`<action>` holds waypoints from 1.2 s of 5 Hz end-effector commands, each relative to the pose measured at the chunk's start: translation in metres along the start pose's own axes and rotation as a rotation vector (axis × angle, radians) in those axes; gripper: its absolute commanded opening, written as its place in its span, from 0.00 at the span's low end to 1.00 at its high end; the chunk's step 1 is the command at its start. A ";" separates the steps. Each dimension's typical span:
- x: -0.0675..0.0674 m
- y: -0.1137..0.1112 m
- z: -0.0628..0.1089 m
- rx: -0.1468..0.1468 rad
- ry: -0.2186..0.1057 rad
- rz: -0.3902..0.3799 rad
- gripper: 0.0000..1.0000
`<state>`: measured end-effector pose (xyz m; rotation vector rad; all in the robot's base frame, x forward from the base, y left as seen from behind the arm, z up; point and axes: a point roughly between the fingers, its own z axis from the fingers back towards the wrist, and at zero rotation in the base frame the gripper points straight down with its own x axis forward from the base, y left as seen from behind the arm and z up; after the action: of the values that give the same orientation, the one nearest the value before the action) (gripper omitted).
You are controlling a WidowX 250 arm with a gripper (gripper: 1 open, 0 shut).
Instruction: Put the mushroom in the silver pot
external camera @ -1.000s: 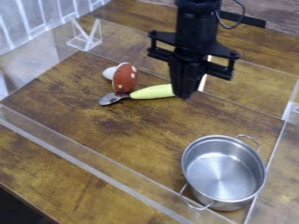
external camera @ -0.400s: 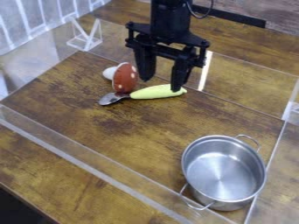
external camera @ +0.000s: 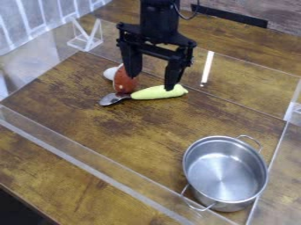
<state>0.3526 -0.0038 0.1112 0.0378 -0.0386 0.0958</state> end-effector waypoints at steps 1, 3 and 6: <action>0.004 0.018 0.005 0.009 -0.039 0.031 1.00; 0.006 0.031 -0.009 0.023 -0.030 0.045 1.00; 0.017 0.062 -0.020 0.037 -0.058 0.076 1.00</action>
<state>0.3594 0.0507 0.0764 0.0694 -0.0401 0.1501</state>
